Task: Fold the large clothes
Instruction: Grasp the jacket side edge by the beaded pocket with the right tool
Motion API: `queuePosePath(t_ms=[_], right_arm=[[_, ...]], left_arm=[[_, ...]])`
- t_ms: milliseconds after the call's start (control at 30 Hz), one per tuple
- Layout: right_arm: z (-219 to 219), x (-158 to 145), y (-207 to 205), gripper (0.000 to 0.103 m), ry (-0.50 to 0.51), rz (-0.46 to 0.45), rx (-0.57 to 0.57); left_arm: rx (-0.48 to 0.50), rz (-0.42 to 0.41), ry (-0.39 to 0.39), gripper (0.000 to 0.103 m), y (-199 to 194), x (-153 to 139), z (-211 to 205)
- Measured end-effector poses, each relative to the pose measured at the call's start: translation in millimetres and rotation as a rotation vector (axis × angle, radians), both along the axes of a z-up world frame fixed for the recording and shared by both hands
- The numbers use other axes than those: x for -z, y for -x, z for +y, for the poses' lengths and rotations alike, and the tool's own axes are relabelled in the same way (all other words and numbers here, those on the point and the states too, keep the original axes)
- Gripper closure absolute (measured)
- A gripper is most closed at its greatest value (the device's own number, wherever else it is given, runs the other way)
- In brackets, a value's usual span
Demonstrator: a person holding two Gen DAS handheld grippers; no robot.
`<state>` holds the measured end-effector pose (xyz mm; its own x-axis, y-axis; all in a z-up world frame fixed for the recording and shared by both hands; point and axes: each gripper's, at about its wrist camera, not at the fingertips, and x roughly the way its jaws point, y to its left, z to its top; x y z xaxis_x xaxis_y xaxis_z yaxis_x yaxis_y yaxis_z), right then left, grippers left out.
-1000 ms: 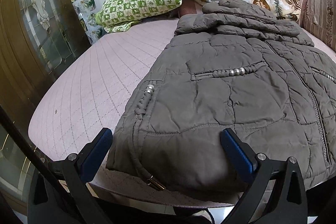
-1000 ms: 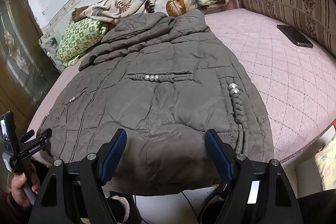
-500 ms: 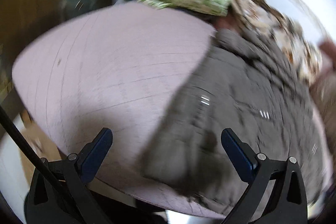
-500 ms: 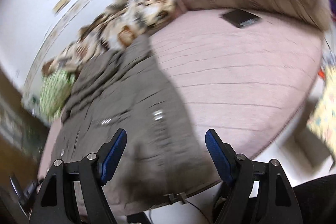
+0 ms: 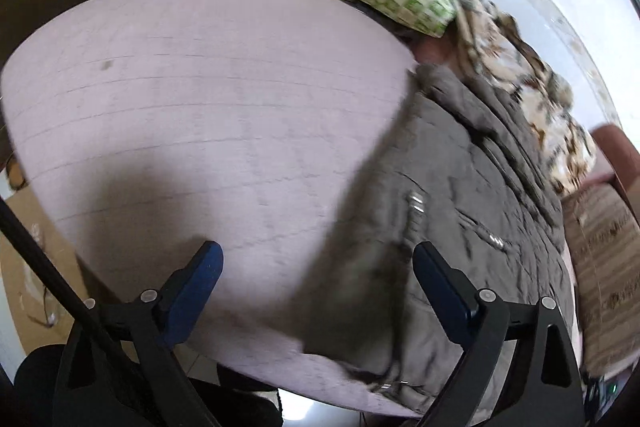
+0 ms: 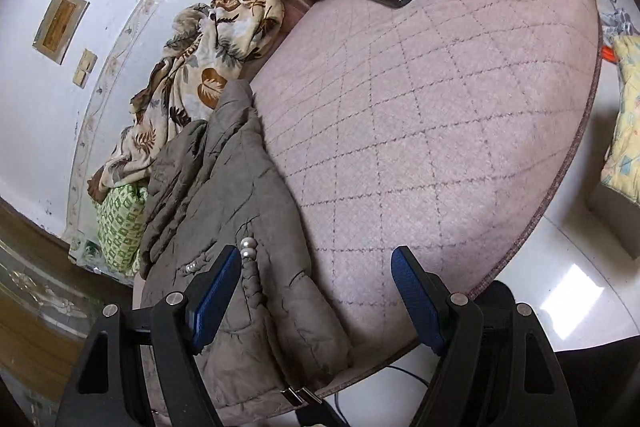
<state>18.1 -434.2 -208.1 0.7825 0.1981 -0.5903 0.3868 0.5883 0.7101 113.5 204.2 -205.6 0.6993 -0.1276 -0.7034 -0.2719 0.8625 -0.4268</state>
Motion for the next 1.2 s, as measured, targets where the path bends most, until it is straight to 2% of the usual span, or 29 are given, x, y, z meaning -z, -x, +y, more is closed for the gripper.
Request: queuePosePath(t_ms=[100, 267, 467, 633, 700, 767, 833, 933, 1033, 1100, 1200], right_arm=[[3, 4, -4, 0.022, -0.008, 0.013, -0.018], [14, 5, -8, 0.022, -0.009, 0.002, -0.067], [48, 13, -17, 0.02, -0.06, -0.018, -0.221], [66, 23, -19, 0.02, -0.154, -0.028, -0.3], [73, 24, -16, 0.02, -0.134, -0.03, -0.305], [76, 18, -17, 0.028, -0.116, -0.061, -0.299], [74, 12, -17, 0.05, -0.102, -0.092, -0.29], [82, 3, -22, 0.058, -0.009, -0.093, -0.303], [88, -2, -27, 0.066, 0.064, -0.08, -0.31], [92, -11, -27, 0.067, 0.123, -0.103, -0.321], [96, -11, -33, 0.067, 0.147, -0.103, -0.33]], left_arm=[[0.049, 0.009, -0.037, 0.007, -6, 1, -15], [0.116, 0.002, -0.046, 0.007, -6, 3, -32], [0.178, -0.002, -0.026, 0.007, -3, 5, -45], [0.207, 0.004, 0.011, 0.007, 5, 8, -56], [0.212, 0.003, 0.02, 0.007, 7, 9, -62], [0.217, 0.001, 0.021, 0.007, 9, 10, -68], [0.234, -0.012, 0.021, 0.007, 9, 8, -73], [0.246, -0.029, -0.017, 0.008, 9, 6, -81], [0.24, -0.036, -0.084, 0.023, 10, 4, -87], [0.244, -0.038, -0.101, 0.023, 9, 4, -89], [0.244, -0.032, -0.151, 0.023, 8, 6, -96]])
